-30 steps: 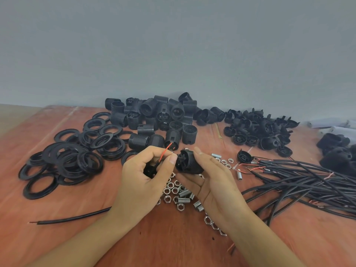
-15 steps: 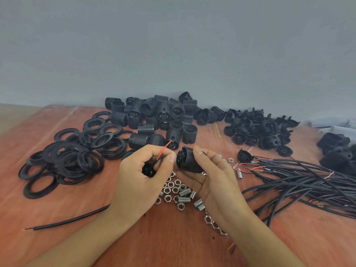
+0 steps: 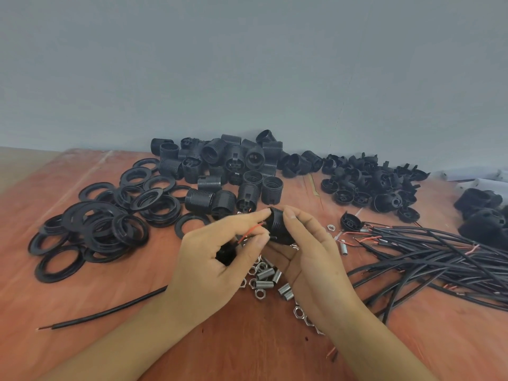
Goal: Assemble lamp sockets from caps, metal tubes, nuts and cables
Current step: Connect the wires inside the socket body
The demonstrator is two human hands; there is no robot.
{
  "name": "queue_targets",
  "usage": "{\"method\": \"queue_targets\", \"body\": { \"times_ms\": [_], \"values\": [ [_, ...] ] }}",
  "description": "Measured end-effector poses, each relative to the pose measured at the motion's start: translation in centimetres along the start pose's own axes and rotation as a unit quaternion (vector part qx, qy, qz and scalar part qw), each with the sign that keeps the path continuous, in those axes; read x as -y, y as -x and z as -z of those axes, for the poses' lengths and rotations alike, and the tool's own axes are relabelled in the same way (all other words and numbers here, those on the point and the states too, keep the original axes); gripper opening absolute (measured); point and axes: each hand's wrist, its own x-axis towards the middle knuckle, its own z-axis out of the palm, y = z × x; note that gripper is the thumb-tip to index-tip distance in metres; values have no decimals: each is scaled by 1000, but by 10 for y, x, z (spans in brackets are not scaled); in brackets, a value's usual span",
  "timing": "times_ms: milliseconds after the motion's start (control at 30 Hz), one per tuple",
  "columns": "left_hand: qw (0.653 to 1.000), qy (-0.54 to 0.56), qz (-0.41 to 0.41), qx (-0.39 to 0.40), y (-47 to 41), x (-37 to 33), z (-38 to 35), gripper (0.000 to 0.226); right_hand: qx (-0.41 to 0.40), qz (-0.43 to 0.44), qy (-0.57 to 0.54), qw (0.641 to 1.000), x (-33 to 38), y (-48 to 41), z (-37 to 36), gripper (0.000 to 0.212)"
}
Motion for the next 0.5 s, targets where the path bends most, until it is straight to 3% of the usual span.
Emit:
{"method": "queue_targets", "body": {
  "times_ms": [200, 300, 500],
  "values": [
    [999, -27, -35, 2, 1, 0, -1, 23, -10, -14, -11, 1000, 0, -2, 3, 45],
    [999, -23, -1, -28, 0, -1, 1, 10, -9, -19, -24, 999, 0, -4, 3, 46],
    [997, -21, 50, -58, -4, -1, 1, 8, 16, 1, 6, 1000, -4, -2, 2, 43]
  ]
}}
